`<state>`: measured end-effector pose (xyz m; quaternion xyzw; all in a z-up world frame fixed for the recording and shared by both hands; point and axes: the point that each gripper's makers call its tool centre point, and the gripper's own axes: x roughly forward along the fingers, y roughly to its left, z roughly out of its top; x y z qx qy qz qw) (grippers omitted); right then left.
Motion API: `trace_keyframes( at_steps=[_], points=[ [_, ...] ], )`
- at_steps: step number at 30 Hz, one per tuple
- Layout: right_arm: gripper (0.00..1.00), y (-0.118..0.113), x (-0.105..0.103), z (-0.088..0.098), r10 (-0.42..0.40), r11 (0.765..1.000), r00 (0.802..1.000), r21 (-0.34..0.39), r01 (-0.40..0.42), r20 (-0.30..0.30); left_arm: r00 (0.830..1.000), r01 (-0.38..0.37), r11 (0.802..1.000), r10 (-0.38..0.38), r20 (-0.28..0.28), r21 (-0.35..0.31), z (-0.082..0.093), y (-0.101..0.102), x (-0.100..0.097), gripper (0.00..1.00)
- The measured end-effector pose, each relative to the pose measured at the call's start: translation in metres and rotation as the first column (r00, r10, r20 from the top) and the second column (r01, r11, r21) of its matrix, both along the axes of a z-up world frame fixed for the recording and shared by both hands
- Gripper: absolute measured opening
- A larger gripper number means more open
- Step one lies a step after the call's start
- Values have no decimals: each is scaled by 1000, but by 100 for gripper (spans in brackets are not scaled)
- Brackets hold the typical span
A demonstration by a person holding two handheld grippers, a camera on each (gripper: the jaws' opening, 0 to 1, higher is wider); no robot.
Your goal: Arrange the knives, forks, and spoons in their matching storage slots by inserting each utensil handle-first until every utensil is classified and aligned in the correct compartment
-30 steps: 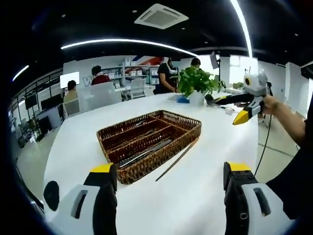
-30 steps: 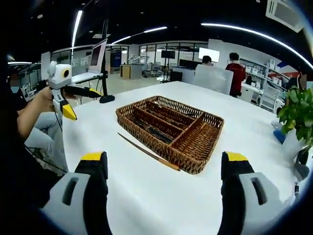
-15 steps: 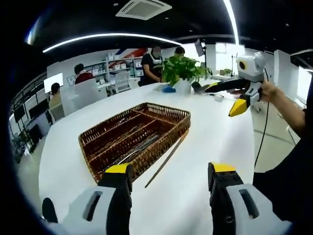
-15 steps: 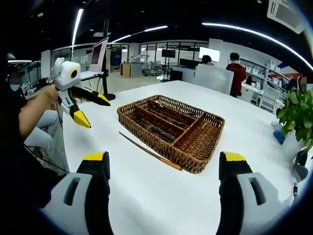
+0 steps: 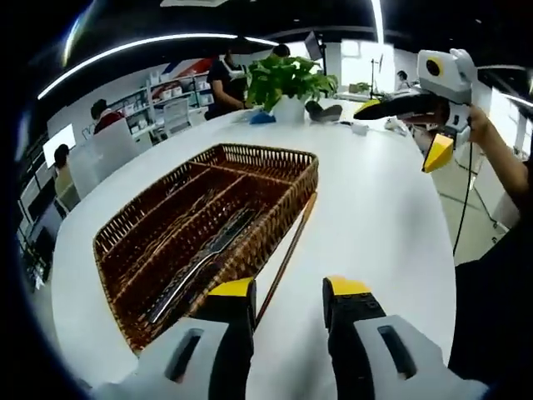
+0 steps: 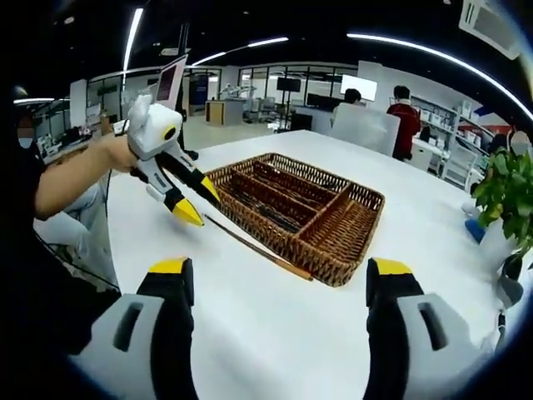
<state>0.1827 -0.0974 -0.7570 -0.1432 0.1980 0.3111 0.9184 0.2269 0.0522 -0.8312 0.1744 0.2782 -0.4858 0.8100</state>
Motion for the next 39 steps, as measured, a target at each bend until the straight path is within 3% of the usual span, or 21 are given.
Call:
trace_keyframes(
  at_steps=[6,13,18,24,30,39],
  points=[
    [81,-3,-1,0,-11,1000,1000,20,11,1,1000,5,1000,-5,-8,-2,-10,-10,14,23],
    [79,-7,-1,-3,-25,999,1000,30,25,-4,998,41,999,-40,-43,13,-25,-19,15,15],
    [78,-6,-3,-5,-23,999,1000,33,24,-9,995,86,992,-81,-54,94,-32,-21,16,12],
    [77,-4,-4,-7,-16,1000,1000,27,16,-11,990,120,986,-109,-89,120,-42,-24,17,10],
    [76,-4,-4,-8,-18,1000,1000,24,18,-12,987,149,980,-139,-79,133,-41,-27,14,5],
    [73,-3,-5,-11,-25,999,1000,41,26,-14,980,185,967,-168,-109,176,-40,-25,6,3]
  ],
)
